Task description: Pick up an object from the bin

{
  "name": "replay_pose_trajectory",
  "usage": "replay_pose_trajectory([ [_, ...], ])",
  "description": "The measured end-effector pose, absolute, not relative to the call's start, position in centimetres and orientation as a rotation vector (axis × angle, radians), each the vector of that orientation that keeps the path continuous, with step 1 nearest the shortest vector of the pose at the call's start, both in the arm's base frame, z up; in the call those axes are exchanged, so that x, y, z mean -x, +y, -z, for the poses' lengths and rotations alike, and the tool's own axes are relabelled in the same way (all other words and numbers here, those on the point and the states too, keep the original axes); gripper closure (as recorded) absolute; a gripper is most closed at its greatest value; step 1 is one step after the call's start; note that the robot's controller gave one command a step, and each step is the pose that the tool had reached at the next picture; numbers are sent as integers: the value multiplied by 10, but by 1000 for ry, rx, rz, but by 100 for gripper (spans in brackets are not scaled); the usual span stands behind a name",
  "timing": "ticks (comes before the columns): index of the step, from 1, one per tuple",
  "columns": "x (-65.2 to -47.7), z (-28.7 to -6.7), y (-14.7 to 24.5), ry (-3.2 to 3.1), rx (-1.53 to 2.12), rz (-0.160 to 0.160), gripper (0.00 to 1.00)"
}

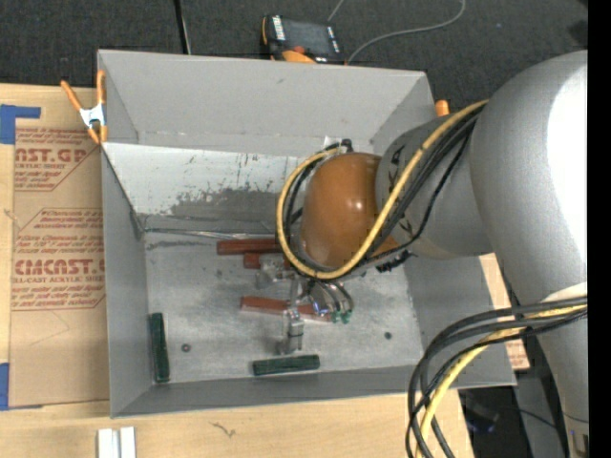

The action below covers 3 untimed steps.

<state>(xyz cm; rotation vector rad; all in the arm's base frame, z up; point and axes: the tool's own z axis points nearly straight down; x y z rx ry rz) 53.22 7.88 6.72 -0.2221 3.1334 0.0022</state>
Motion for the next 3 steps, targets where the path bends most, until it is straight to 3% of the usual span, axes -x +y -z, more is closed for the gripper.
replay_pose_trajectory([
  [3,-533,-67,81,3133,223,-3,0],
])
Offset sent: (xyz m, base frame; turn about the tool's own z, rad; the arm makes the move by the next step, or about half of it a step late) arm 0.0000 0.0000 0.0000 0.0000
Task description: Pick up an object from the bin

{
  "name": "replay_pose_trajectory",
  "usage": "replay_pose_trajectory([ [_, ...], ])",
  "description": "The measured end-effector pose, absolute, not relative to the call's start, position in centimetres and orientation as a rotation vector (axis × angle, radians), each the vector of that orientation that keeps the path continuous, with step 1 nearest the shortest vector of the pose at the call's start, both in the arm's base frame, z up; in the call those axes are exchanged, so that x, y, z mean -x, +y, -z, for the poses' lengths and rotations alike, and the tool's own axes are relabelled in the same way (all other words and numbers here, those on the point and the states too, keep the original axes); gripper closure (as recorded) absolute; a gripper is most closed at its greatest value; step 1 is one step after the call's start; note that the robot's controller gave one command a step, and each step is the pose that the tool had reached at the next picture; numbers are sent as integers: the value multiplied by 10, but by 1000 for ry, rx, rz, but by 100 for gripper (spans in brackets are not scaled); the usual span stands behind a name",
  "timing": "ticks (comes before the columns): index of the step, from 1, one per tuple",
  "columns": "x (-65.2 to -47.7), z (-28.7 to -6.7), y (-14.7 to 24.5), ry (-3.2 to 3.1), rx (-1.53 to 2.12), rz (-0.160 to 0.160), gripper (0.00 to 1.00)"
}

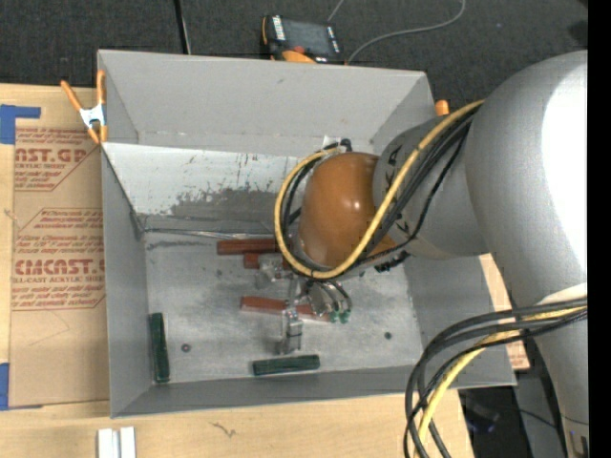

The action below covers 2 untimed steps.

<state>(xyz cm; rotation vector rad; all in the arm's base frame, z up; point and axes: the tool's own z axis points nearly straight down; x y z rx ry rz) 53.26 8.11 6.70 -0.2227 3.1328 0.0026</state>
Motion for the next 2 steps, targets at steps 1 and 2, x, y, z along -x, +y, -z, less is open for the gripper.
replay_pose_trajectory([
  [1,-533,-68,81,3133,223,-3,100],
  [2,-535,-168,82,3125,223,0,100],
])
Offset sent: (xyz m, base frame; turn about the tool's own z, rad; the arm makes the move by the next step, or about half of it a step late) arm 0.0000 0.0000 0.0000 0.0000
